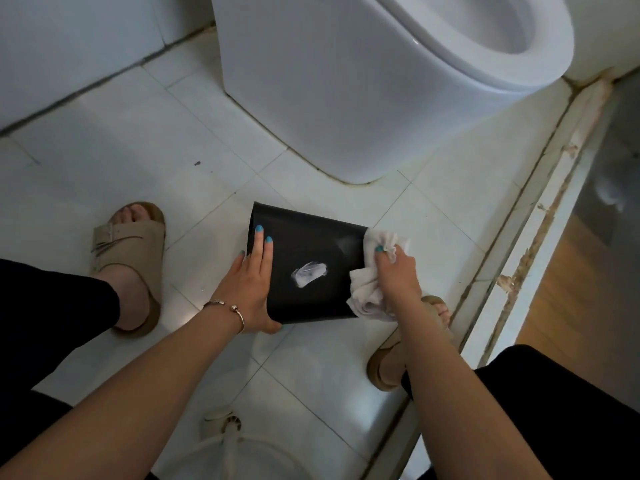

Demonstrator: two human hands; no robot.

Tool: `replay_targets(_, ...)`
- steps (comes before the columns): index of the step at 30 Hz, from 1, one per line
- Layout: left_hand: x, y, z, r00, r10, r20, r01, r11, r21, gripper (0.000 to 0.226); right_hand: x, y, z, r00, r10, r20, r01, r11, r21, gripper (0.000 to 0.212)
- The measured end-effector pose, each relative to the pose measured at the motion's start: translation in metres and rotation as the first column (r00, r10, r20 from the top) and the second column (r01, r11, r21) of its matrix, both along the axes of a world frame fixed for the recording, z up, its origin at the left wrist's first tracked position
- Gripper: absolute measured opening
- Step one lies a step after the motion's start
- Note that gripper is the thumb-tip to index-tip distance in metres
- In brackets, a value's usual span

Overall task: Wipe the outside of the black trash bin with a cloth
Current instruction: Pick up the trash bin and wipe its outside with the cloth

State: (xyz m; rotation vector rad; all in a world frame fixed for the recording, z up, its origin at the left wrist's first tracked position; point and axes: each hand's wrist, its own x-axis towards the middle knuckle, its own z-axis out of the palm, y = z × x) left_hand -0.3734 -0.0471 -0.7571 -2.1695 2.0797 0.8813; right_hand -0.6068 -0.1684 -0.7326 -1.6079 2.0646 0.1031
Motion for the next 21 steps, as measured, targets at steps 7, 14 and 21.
replay_targets(7,-0.001,0.006,-0.007,0.999,0.041,-0.009,-0.041,0.999,-0.028,0.151,0.021,0.038,0.002,0.983,0.178,0.044,-0.178,0.984,-0.01,0.034)
replay_targets(14,-0.006,0.017,-0.011,0.928,0.282,-0.243,-0.259,0.958,0.125,0.146,0.041,0.046,0.0,0.991,-0.13,0.012,0.13,0.991,-0.031,0.041)
replay_targets(21,-0.005,0.014,-0.013,0.848,0.339,-0.408,-0.285,0.94,0.188,0.146,0.068,0.065,0.003,0.989,0.142,0.051,-0.14,0.989,-0.04,0.037)
